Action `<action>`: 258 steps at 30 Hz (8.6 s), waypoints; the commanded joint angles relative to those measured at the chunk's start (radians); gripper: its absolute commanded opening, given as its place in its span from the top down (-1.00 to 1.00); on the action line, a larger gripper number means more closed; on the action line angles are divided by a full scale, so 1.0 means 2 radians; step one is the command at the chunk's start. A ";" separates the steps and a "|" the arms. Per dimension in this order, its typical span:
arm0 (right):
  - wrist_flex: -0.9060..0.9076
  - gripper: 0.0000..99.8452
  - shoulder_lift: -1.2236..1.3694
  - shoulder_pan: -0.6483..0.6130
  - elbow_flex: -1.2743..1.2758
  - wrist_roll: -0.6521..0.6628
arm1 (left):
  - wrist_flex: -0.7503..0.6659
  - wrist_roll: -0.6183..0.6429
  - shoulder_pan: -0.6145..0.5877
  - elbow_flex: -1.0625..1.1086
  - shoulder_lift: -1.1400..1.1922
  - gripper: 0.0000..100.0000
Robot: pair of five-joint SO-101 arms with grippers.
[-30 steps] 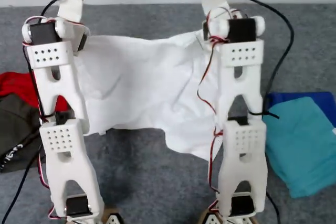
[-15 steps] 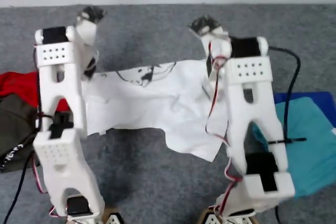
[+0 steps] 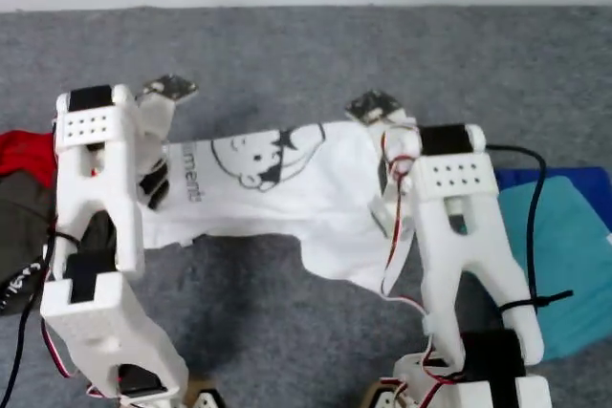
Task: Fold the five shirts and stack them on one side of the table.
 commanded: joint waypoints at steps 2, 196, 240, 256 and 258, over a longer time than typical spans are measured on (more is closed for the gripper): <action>-0.036 0.97 -0.021 0.004 0.035 0.005 | -0.021 -0.008 -0.005 0.001 -0.029 0.97; -0.203 0.63 -0.094 0.080 0.216 0.021 | 0.021 0.216 -0.053 -0.173 0.261 0.68; -0.221 0.63 0.365 0.036 -0.256 0.027 | 0.018 0.165 -0.049 0.003 -0.319 0.65; -0.306 0.97 0.369 0.040 -0.256 0.051 | 0.019 0.165 -0.049 0.053 -0.322 0.65; -0.306 0.97 0.369 0.040 -0.256 0.051 | 0.019 0.165 -0.049 0.053 -0.322 0.65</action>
